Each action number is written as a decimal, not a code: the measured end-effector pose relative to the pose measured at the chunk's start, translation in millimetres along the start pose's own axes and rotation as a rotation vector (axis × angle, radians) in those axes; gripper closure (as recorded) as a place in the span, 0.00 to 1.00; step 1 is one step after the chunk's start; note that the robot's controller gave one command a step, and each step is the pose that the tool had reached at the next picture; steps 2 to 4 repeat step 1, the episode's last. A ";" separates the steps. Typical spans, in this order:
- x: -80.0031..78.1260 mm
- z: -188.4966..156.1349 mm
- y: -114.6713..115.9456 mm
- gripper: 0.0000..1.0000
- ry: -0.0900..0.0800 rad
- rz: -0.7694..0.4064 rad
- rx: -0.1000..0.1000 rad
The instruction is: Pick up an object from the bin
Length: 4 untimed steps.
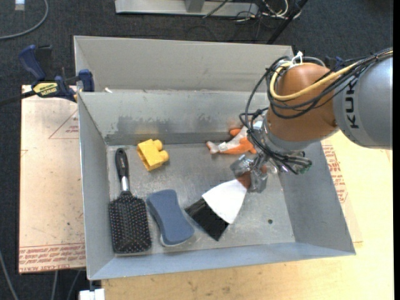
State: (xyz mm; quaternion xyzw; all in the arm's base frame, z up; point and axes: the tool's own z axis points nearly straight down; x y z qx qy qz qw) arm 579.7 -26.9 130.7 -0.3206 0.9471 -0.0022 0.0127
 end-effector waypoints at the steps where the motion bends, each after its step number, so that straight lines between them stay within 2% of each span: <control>1: -37.1 -81.7 55.0 1.00 0.017 -0.091 -0.016; 4: -37.1 -81.7 55.0 1.00 0.017 -0.091 -0.016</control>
Offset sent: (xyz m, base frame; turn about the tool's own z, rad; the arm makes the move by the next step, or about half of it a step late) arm 0.0000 0.0000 0.0000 0.0000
